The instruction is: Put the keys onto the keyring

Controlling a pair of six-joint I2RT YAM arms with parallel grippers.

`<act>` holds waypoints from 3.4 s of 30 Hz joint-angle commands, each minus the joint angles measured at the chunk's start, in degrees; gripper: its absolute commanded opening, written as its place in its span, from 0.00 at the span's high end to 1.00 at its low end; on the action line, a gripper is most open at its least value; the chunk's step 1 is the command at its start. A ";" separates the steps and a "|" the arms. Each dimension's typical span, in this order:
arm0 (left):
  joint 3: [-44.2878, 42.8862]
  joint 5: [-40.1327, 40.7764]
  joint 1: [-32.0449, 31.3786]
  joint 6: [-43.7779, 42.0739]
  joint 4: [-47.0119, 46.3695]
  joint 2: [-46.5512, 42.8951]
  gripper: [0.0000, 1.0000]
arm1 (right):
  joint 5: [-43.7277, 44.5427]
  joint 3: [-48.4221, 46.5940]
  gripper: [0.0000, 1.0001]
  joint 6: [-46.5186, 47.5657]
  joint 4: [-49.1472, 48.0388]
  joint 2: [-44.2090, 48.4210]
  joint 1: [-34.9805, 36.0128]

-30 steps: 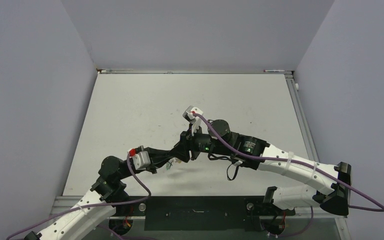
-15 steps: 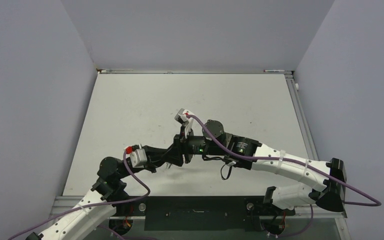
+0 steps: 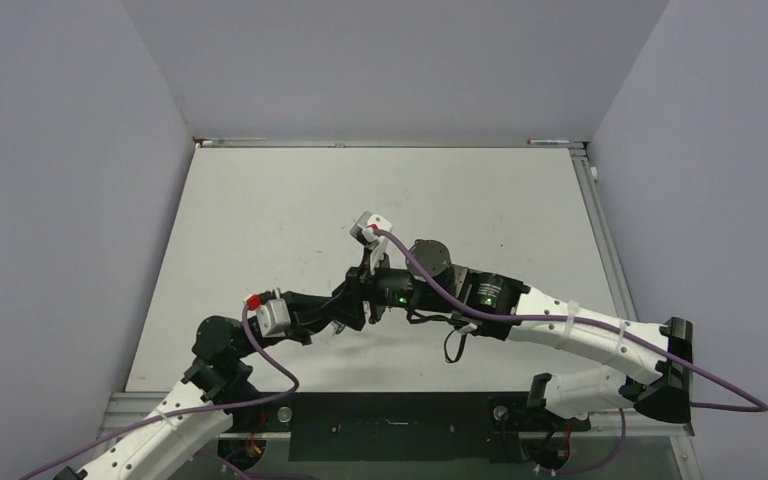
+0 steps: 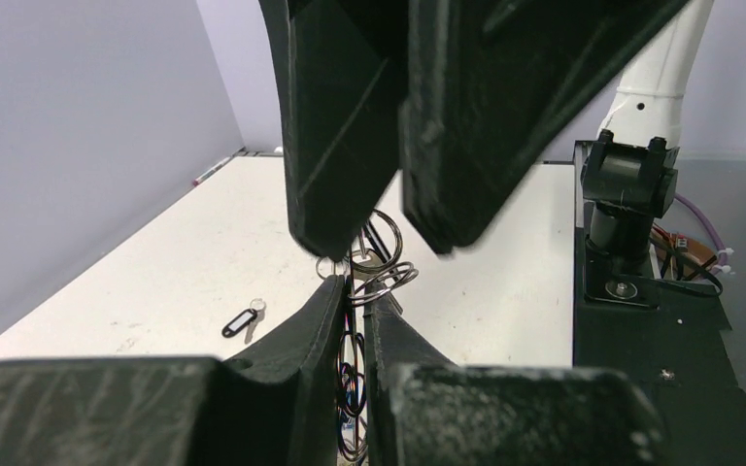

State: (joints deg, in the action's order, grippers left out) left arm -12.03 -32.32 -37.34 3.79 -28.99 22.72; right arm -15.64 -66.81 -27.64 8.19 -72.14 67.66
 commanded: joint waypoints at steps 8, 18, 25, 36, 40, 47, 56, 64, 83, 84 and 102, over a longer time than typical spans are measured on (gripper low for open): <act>-0.96 -0.34 0.16 4.36 -10.83 -0.66 1.00 | 6.92 4.21 0.57 17.34 3.46 12.06 2.18; -1.02 1.02 0.41 8.86 -12.75 0.20 1.00 | 10.19 14.36 0.57 40.12 -11.42 17.51 11.54; -1.15 0.48 0.84 8.69 -11.47 0.05 1.00 | 16.93 11.35 0.63 50.42 -11.55 12.42 15.02; -1.26 -1.03 1.39 8.78 -10.56 -0.13 1.00 | 19.67 11.44 0.68 57.04 -16.49 11.65 14.02; -1.33 -1.62 1.57 8.95 -10.71 -0.01 1.00 | 18.79 10.44 0.69 57.52 -15.50 10.43 12.97; -1.29 -1.88 1.83 9.30 -10.82 -0.29 1.00 | 16.67 9.68 0.69 57.13 -14.26 8.28 11.31; -1.25 -1.90 2.43 9.48 -10.44 -0.44 1.00 | 10.68 8.50 0.69 54.84 -11.37 8.71 9.54; -1.41 -1.83 2.88 9.65 -10.29 -0.41 1.00 | 5.40 8.22 0.68 52.55 -9.92 9.56 8.18; -1.24 -2.52 3.42 10.18 -10.47 -0.66 1.00 | 11.88 7.35 0.69 57.21 -8.36 5.95 7.31; -1.28 -2.64 3.42 10.18 -10.47 -0.64 1.00 | 11.79 6.92 0.70 57.57 -7.53 6.03 6.96; -1.17 -4.57 3.50 10.44 -11.26 -0.35 1.00 | 5.88 3.31 0.82 60.00 -3.60 2.57 3.08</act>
State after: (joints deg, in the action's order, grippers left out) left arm -11.88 -33.30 -33.43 13.15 -34.81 22.94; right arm -9.69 -60.99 31.27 6.31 -67.83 72.10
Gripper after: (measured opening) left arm 0.055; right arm 0.180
